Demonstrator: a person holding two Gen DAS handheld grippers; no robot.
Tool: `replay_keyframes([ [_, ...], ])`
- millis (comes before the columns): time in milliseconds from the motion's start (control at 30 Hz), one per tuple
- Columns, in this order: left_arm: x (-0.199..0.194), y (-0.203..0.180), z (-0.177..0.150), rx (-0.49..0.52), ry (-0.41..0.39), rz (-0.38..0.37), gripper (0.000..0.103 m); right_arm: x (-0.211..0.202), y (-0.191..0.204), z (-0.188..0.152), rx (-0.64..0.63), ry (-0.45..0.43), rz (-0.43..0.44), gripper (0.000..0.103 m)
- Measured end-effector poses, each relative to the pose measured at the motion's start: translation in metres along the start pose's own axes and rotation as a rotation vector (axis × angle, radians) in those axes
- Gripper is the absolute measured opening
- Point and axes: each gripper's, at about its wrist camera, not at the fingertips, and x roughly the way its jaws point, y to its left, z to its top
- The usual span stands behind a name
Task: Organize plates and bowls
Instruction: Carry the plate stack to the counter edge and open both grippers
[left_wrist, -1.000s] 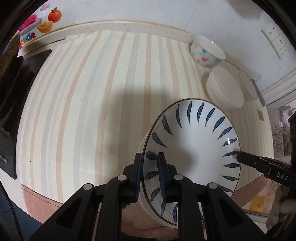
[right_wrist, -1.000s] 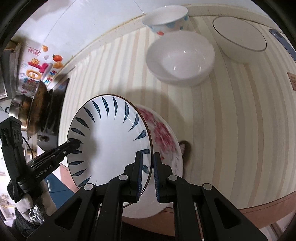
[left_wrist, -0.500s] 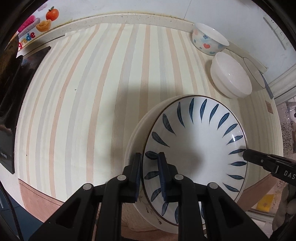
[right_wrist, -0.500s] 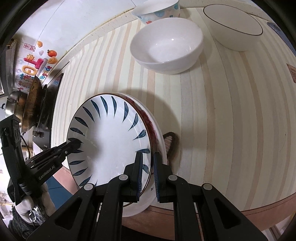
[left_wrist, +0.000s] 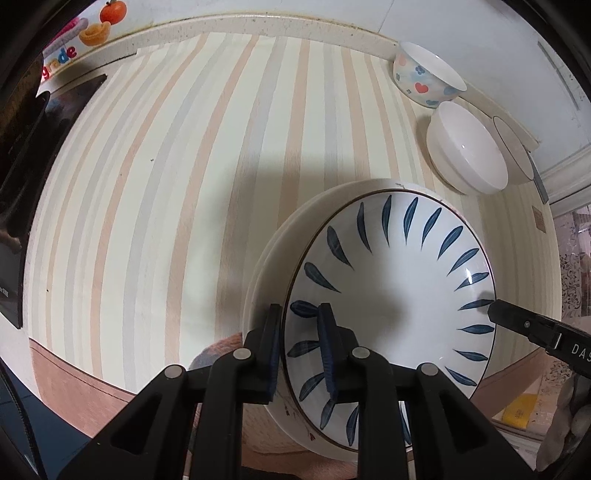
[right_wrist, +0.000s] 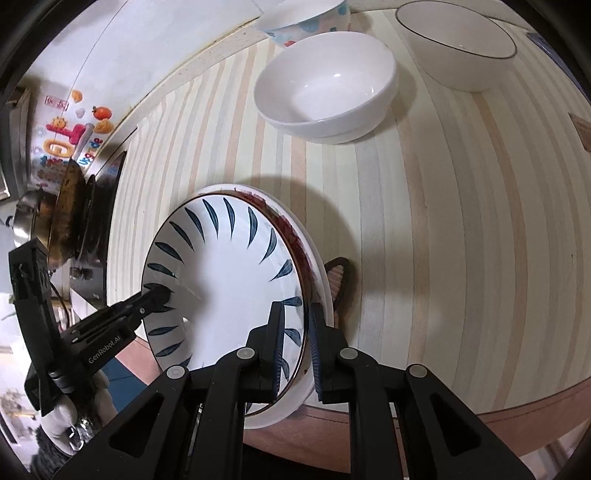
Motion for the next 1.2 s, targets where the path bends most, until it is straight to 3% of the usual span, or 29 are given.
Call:
replay_keyframes([
  [367,-0.006,0.005,-0.005,-0.011,-0.001,-0.029,0.018,-0.008,-0.001,-0.004,0.053,-0.006,-0.031,0.016],
  [633,-0.055,0.001,-0.026,0.036,-0.087,0.031,0.018,-0.04,0.022,-0.022,-0.002,-0.05,-0.079,0.016],
  [800,-0.114,-0.012,-0.053,0.085,-0.18,0.033,0.02,-0.084,0.055,-0.063,-0.072,-0.119,-0.14,0.045],
  [867,-0.136,-0.016,-0.065,0.102,-0.209,0.017,0.027,-0.102,0.066,-0.08,-0.086,-0.142,-0.148,0.049],
  [967,-0.162,-0.022,-0.075,0.129,-0.252,-0.014,0.048,-0.125,0.079,-0.104,-0.098,-0.162,-0.15,0.063],
  [1000,-0.171,-0.024,-0.078,0.137,-0.267,-0.015,0.064,-0.132,0.083,-0.112,-0.102,-0.169,-0.149,0.068],
  [1033,-0.179,-0.023,-0.083,0.142,-0.275,-0.017,0.073,-0.14,0.087,-0.12,-0.105,-0.178,-0.15,0.07],
  [1200,-0.21,-0.023,-0.1,0.151,-0.313,-0.029,0.074,-0.177,0.106,-0.156,-0.12,-0.225,-0.16,0.077],
])
